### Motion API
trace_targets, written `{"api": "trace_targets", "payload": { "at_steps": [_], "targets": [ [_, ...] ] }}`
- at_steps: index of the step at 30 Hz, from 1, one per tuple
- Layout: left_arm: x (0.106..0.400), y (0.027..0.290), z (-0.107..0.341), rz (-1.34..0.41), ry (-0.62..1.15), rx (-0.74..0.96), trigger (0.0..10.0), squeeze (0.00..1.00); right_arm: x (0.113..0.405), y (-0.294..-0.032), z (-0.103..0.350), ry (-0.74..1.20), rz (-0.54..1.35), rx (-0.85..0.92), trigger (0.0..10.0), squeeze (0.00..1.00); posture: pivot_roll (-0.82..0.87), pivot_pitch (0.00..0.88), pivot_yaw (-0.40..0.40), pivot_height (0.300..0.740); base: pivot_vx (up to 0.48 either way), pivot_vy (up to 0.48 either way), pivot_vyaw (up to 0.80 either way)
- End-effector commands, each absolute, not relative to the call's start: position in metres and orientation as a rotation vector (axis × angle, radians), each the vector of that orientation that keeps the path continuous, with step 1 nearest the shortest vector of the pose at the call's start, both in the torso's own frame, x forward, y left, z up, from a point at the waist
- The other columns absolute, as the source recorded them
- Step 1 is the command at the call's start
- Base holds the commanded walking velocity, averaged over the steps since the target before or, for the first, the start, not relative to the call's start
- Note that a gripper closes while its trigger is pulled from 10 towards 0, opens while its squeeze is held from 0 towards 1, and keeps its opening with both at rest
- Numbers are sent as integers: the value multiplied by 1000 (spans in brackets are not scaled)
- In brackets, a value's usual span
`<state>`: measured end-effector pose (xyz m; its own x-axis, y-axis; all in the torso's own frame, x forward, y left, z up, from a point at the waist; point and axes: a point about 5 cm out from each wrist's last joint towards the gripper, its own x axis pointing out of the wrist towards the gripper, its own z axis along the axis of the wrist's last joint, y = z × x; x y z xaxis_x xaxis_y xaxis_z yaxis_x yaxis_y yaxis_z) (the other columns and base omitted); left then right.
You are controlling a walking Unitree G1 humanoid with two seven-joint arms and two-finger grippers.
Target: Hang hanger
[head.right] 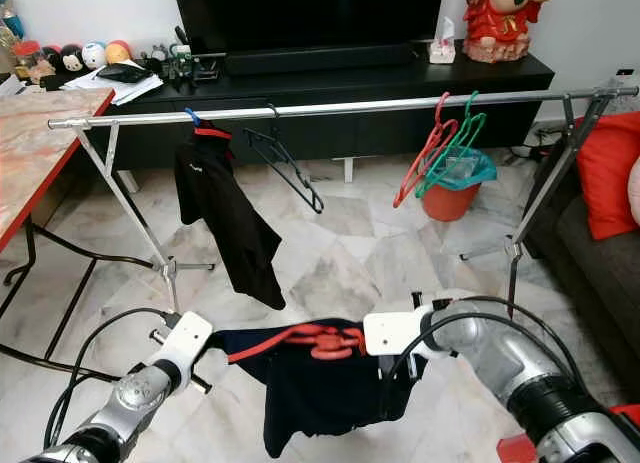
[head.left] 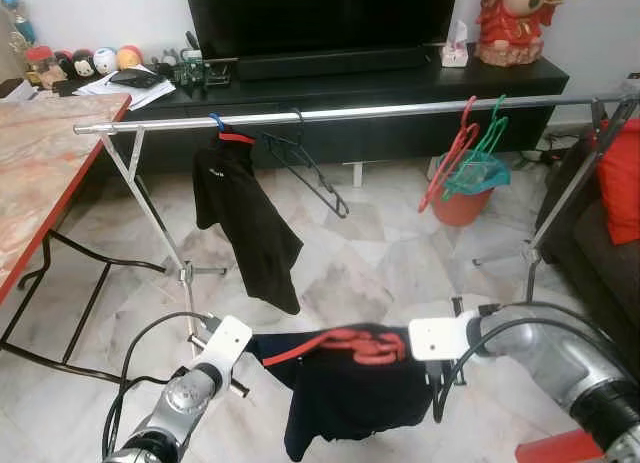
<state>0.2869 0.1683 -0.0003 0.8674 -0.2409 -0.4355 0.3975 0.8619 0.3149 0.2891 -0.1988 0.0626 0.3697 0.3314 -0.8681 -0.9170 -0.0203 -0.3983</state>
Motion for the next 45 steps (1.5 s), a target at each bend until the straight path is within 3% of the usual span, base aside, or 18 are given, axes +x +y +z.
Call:
{"api": "trace_targets", "payload": {
  "at_steps": [1,6,14,23,29,38,41,43,44,45],
  "targets": [
    [292,173,5,-320,379,403,0,0,289,-202,61,658,1090,-1203,10000,0,-48,0,75,740,0,0,0],
    [317,163,37,-332,247,311,0,0,299,-185,43,685,929,-1165,10000,0,-43,0,73,740,0,0,0],
    [328,152,55,-380,175,304,0,0,315,-172,36,671,678,-1006,10000,0,-32,0,62,740,0,0,0],
    [332,139,67,-474,154,302,0,0,339,-161,53,497,368,-837,10000,0,-26,0,55,740,0,0,0],
    [333,135,72,-493,132,275,0,0,337,-158,48,533,385,-765,10000,0,-15,0,49,740,0,0,0],
    [325,99,97,-782,91,140,0,0,334,-131,36,544,309,-418,10000,0,-4,0,46,740,0,0,0],
    [305,91,82,-981,230,212,0,0,346,-128,52,445,233,-263,10000,0,3,0,43,740,0,0,0],
    [301,92,77,-1007,266,230,0,0,350,-127,58,410,221,-223,10000,0,3,0,43,740,0,0,0],
    [299,94,74,-1009,279,242,941,0,353,-126,64,375,219,-215,10000,0,3,0,43,740,0,0,0],
    [297,95,73,-1011,291,248,941,0,356,-126,68,351,218,-210,10000,0,3,0,43,740,0,0,0]
  ]
}}
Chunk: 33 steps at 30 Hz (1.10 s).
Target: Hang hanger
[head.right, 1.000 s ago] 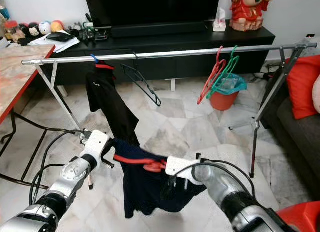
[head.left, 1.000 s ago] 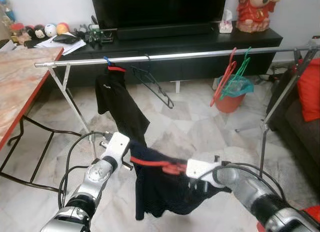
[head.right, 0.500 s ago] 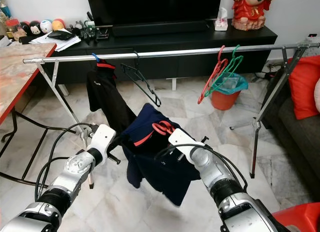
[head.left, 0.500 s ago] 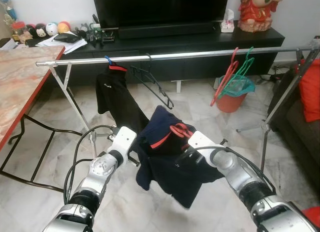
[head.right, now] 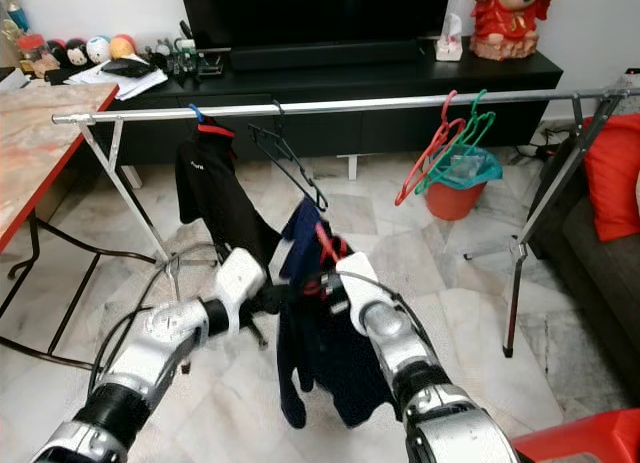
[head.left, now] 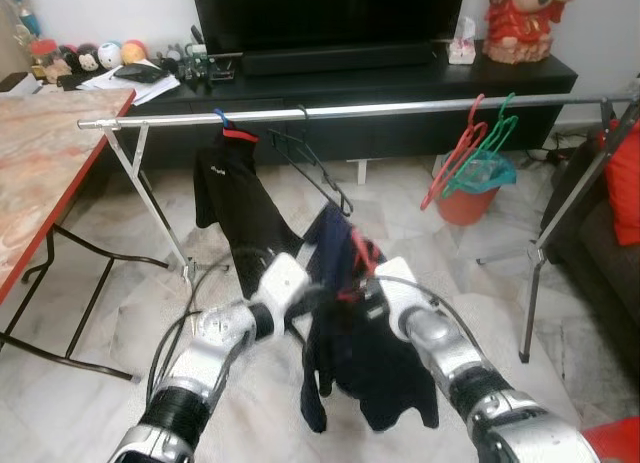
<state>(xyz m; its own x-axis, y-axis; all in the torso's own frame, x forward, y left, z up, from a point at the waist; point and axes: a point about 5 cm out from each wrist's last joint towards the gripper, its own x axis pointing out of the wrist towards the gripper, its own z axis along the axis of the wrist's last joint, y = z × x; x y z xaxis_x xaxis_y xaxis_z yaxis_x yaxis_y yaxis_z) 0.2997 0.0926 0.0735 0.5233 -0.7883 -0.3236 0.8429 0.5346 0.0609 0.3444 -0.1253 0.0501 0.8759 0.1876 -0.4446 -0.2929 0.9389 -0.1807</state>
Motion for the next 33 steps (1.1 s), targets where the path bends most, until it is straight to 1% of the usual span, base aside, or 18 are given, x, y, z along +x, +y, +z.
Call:
{"api": "trace_targets", "payload": {
  "at_steps": [1,2,4,5,7,11,13,14,15,16,20,23,25,29,31,32,33],
  "targets": [
    [297,100,68,-971,324,252,3216,0,360,-124,76,308,227,-202,10000,0,3,0,43,740,0,0,0],
    [298,104,66,-934,331,263,10000,0,361,-124,79,292,234,-197,10000,0,-5,0,41,740,0,0,0],
    [301,112,63,-872,347,277,10000,0,363,-125,83,278,244,-206,10000,0,0,0,37,740,0,0,0],
    [301,112,63,-872,347,277,10000,0,363,-125,83,278,244,-206,10000,0,0,0,37,740,0,0,0],
    [300,127,57,-793,392,326,10000,0,365,-124,87,249,275,-173,10000,0,0,0,34,740,0,0,0],
    [298,131,49,-757,421,348,10000,0,364,-126,85,248,269,-179,10000,0,-3,0,32,740,0,0,0],
    [297,130,48,-764,426,312,10000,0,362,-127,82,254,274,-192,10000,0,-3,0,32,740,0,0,0],
    [296,130,48,-763,425,311,10000,878,361,-128,81,257,277,-184,10000,0,-6,0,31,740,0,0,0],
    [296,130,48,-763,425,311,10000,878,361,-128,81,257,277,-184,10000,0,-6,0,31,740,0,0,0],
    [295,129,48,-773,422,303,10000,1000,360,-128,80,259,284,-179,10000,0,-6,0,31,740,0,0,0],
    [294,126,49,-792,412,303,10000,1000,360,-130,79,260,287,-185,10000,0,-10,0,29,740,0,0,0],
    [293,122,56,-839,385,272,10000,1000,361,-137,80,265,253,-197,10000,0,-12,0,32,740,0,0,0],
    [294,125,57,-835,380,297,10000,1000,362,-134,83,248,285,-198,10000,0,-12,0,35,740,0,0,0],
    [303,136,63,-730,335,333,10000,1000,361,-130,87,222,404,-256,10000,0,-12,0,35,740,0,0,0],
    [313,146,74,-633,257,325,10000,1000,356,-128,84,231,537,-302,10000,0,-12,0,34,740,0,0,0],
    [317,151,83,-590,212,292,10000,1000,351,-131,80,250,620,-334,10000,0,-18,0,31,740,0,0,0],
    [317,151,84,-587,205,284,10000,1000,350,-133,79,258,633,-337,10000,0,-18,0,31,740,0,0,0]
  ]
}}
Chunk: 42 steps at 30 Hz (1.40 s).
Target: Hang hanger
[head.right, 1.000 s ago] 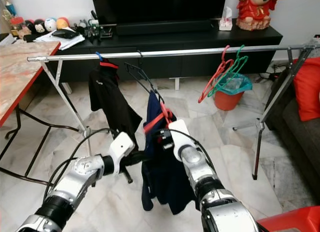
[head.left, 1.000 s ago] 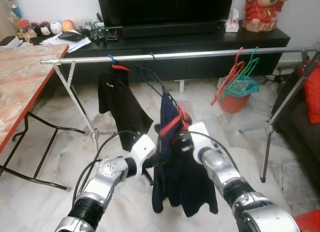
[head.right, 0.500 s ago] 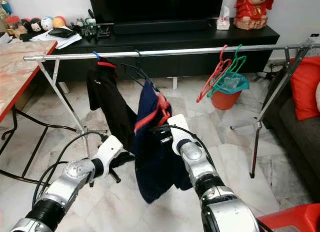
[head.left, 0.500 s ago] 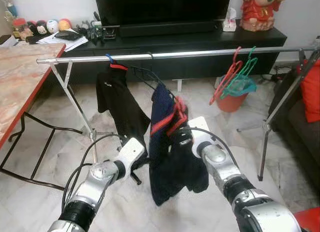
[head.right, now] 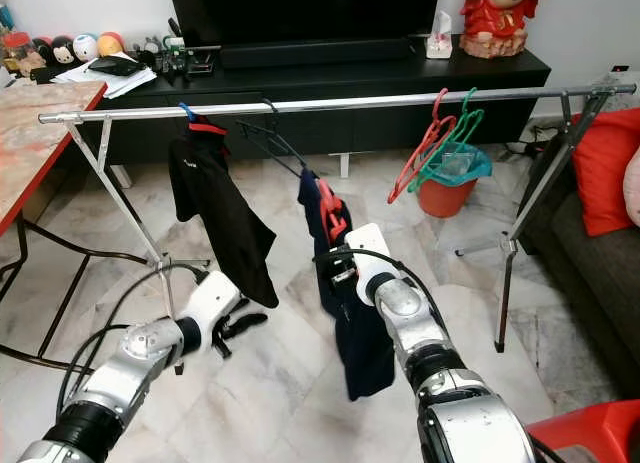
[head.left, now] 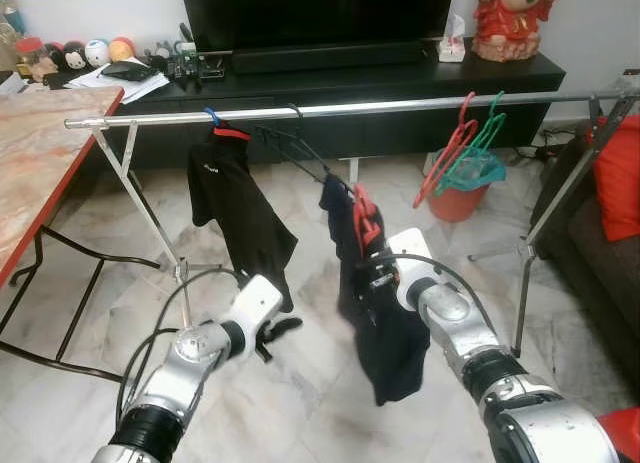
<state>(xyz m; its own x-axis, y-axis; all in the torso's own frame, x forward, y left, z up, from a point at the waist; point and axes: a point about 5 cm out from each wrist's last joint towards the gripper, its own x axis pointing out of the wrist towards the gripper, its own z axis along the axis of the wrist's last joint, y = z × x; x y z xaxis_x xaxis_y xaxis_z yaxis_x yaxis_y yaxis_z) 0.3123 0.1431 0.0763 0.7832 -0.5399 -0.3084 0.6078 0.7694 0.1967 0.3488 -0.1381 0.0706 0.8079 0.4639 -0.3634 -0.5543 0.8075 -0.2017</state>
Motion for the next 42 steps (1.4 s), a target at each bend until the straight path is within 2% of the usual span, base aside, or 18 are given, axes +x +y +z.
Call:
{"api": "trace_targets", "payload": {
  "at_steps": [1,4,6,12,22,23,25,26,27,31,35,36,37,42],
  "targets": [
    [316,151,86,-601,197,282,10000,1000,348,-135,77,263,648,-345,10000,0,-18,0,31,740,0,0,0],
    [310,148,90,-681,174,290,10000,1000,342,-143,72,281,695,-379,10000,0,-18,0,31,740,0,0,0],
    [305,147,94,-745,151,282,10000,1000,331,-151,63,331,801,-409,10000,0,-18,0,33,740,0,0,0],
    [299,149,90,-804,163,311,10000,1000,315,-158,56,393,1012,-438,10000,0,-19,0,33,740,0,0,0],
    [287,142,96,-985,172,292,10000,1000,315,-163,59,402,1036,-448,10000,0,-16,0,34,740,0,0,0],
    [285,142,95,-1012,182,297,10000,0,315,-164,59,406,1042,-448,10000,0,-16,0,34,740,0,0,0],
    [280,141,92,-1060,201,287,10000,0,314,-163,59,403,1051,-444,10000,0,-17,0,33,740,0,0,0],
    [278,140,91,-1078,204,289,10000,282,314,-163,60,400,1055,-441,10000,0,-17,0,33,740,0,0,0],
    [277,140,90,-1102,207,296,10000,1000,314,-161,61,395,1069,-433,10000,0,-18,0,39,740,0,0,0],
    [262,140,81,-1239,282,367,10000,1000,309,-159,59,401,1139,-462,10000,0,-21,0,41,740,0,0,0],
    [264,147,80,-1205,282,378,10000,1000,307,-159,60,390,1166,-471,10000,0,-23,0,43,740,0,0,0],
    [267,153,82,-1177,279,393,10000,396,306,-160,61,387,1190,-473,10000,0,-21,0,42,740,0,0,0],
    [272,157,84,-1139,261,412,10000,8,305,-160,61,393,1197,-473,10000,0,-21,0,42,740,0,0,0],
    [282,165,88,-1047,232,452,10000,0,303,-162,57,423,1194,-485,10000,0,-20,0,44,740,0,0,0]
  ]
}}
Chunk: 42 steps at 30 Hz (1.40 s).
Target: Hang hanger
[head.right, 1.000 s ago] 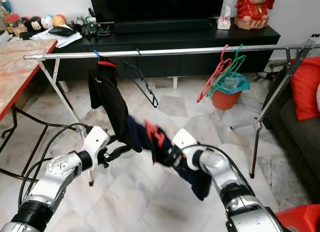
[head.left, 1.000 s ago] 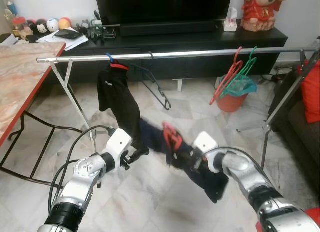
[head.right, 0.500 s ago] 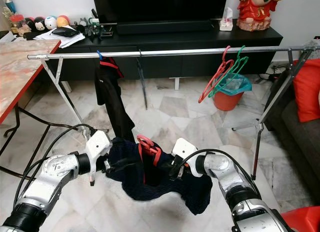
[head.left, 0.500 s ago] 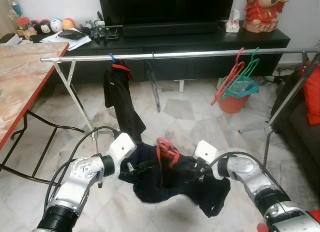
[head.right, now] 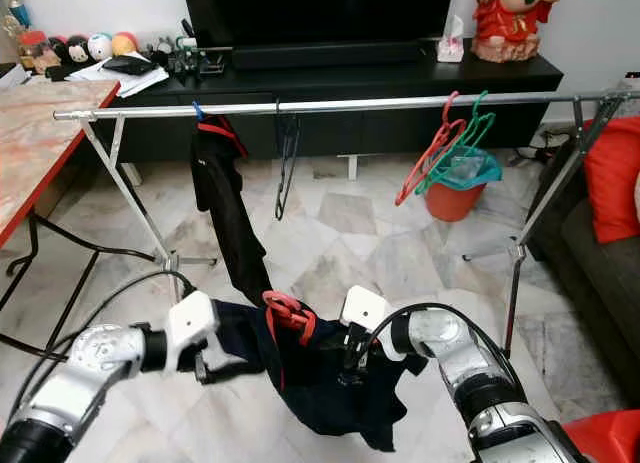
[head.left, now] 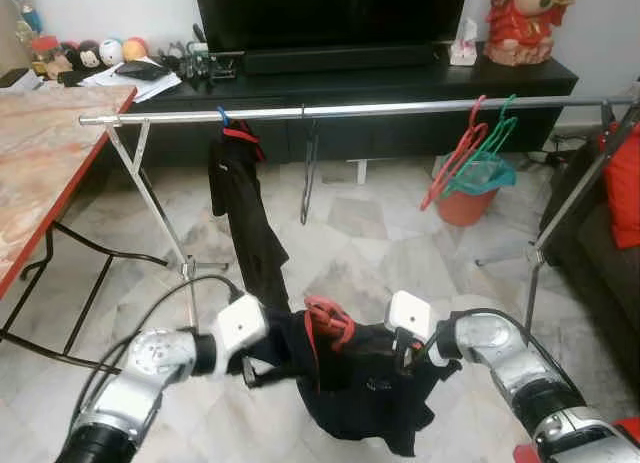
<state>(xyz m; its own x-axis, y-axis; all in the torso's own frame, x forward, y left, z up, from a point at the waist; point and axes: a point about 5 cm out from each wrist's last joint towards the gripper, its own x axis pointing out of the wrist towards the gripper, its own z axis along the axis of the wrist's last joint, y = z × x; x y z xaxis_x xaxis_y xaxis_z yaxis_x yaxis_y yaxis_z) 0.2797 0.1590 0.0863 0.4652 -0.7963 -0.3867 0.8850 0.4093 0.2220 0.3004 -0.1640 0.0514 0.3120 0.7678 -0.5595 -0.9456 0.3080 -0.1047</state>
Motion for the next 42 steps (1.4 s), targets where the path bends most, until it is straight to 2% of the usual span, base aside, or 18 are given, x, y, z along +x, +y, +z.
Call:
{"api": "trace_targets", "payload": {
  "at_steps": [1,11,12,18,19,28,35,42],
  "targets": [
    [280,165,87,-1065,238,450,10000,0,302,-162,56,423,1196,-485,10000,0,-20,0,44,740,0,0,0],
    [275,159,79,-1163,284,431,10000,0,300,-153,58,403,1261,-478,10000,0,-16,0,49,740,0,0,0],
    [275,157,78,-1181,298,399,10000,1000,300,-153,59,402,1266,-483,10000,0,-15,0,49,740,0,0,0],
    [273,153,70,-1198,312,425,10000,1000,297,-151,61,398,1310,-476,10000,0,-18,0,52,740,0,0,0],
    [274,153,70,-1184,307,429,10000,0,297,-150,61,398,1314,-476,10000,0,-16,0,50,740,0,0,0],
    [283,156,71,-1128,293,367,10000,0,295,-148,61,398,1335,-474,10000,0,-18,0,54,740,0,0,0],
    [276,143,68,-1232,312,324,10000,0,295,-147,63,390,1336,-472,10000,0,-19,0,57,740,0,0,0],
    [276,140,64,-1237,319,310,10000,0,295,-143,64,380,1351,-470,10000,0,-23,0,59,740,0,0,0]
  ]
}}
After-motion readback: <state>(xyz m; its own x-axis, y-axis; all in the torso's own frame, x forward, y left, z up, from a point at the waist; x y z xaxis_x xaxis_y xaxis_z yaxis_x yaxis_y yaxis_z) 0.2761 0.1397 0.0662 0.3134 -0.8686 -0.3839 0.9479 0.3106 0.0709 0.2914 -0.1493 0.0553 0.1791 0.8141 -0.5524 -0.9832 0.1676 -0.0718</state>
